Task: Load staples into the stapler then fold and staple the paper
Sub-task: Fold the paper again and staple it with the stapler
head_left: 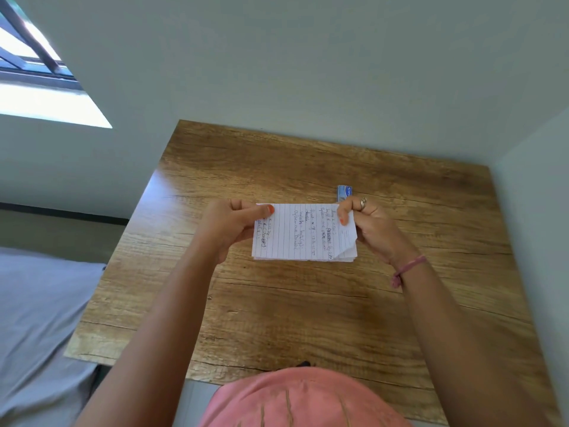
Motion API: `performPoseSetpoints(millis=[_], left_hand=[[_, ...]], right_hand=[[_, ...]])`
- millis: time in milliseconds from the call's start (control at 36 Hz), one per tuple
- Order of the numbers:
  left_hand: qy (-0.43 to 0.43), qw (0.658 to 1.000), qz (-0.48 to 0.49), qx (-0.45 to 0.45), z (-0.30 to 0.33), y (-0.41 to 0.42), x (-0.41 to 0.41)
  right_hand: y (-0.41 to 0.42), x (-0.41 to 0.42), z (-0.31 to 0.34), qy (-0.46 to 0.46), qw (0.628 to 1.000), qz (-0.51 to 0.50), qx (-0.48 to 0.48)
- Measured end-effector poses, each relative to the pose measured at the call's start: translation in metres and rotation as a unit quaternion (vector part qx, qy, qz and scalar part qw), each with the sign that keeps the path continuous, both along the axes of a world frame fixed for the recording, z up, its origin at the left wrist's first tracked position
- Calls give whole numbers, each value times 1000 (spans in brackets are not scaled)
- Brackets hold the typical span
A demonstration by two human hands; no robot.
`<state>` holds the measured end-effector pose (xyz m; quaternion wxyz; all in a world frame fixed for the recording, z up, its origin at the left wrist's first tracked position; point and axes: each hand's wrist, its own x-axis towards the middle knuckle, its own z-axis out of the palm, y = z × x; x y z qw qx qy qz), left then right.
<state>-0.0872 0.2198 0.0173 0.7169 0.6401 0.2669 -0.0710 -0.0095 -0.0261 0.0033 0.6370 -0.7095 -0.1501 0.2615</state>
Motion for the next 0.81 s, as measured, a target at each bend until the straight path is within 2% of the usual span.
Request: performPoseSetpoints(millis=[111,278,639,722,806], left_hand=[[-15,999,15,29,-2,-2,2],[-32,998,59,6,-1,-2,4],[-23,999,16,18,-4,8,3],[-23,999,5,25,-2,10,2],[-29,998,-18,44,-1,9,2]], right_hand=[[0,0,-3,-1,1000,6,-4],[-3,-2,-8,-2,1000,2,2],[-25,-3,-8,19,999,30,-12],[-30,3,-3,-7,998,38,-43],[-25,10,4,-84,990,7,-115]])
